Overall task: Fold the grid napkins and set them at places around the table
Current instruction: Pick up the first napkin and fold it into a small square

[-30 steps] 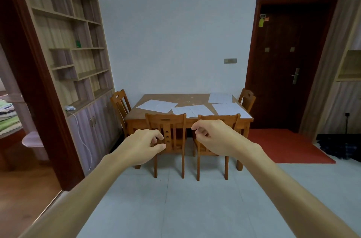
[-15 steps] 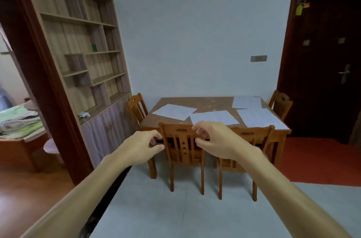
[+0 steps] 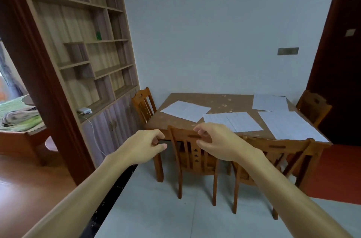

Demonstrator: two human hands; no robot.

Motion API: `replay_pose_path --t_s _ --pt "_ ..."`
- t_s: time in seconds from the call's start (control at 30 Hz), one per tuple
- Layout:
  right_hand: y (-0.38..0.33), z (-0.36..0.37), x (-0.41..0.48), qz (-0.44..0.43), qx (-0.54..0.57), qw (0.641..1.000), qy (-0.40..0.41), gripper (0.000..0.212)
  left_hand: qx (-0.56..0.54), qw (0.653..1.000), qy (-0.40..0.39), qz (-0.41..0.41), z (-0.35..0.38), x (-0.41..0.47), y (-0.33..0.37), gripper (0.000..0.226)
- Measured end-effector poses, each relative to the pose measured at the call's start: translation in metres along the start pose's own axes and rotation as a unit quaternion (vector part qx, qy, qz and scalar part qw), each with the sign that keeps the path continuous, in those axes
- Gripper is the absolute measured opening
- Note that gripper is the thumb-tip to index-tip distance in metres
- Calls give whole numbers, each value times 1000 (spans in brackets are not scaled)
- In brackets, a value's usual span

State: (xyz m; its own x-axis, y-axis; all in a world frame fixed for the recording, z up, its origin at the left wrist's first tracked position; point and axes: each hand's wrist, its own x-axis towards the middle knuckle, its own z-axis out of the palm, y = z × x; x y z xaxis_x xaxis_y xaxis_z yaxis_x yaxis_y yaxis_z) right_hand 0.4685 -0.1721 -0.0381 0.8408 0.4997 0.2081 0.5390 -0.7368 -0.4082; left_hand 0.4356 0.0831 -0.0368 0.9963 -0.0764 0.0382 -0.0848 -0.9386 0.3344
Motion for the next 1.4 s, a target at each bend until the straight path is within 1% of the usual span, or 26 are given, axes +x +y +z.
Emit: replay_pose_path --t_s 0.13,0.37,0.5,0.6,0.77,0.9,1.0,1.1,1.17,1.27,1.4 --pt "6 24 76 12 -8 1000 -12 49 7 1000 -10 5 -4 63 -49 38" --pt "-3 53 215 54 -19 998 -34 53 13 1000 -18 13 -39 169 -150 37" --pt "0 71 281 70 -25 996 -50 50 -3 1000 -24 17 -49 220 -196 34" --pt "9 85 328 71 -31 996 -53 43 -10 999 -31 15 -48 254 -227 34" --pt "42 127 411 73 -67 992 -71 37 -27 999 -35 1 -42 320 -273 37" --pt "79 154 482 87 -67 991 -79 44 -19 999 -51 -4 -34 380 -301 41" --pt "107 170 533 69 -53 994 -70 38 -11 999 -51 -10 -31 433 -320 38" --pt "138 180 586 84 -37 993 -71 37 -5 998 -55 -12 -31 491 -331 36" --pt "155 179 617 85 -19 993 -83 37 9 998 -63 -9 -31 533 -333 35" --pt "180 168 654 55 -14 995 -81 42 10 997 -70 -6 -30 593 -332 36" --pt "214 164 693 64 -11 994 -89 43 11 995 -96 0 -19 659 -330 34"
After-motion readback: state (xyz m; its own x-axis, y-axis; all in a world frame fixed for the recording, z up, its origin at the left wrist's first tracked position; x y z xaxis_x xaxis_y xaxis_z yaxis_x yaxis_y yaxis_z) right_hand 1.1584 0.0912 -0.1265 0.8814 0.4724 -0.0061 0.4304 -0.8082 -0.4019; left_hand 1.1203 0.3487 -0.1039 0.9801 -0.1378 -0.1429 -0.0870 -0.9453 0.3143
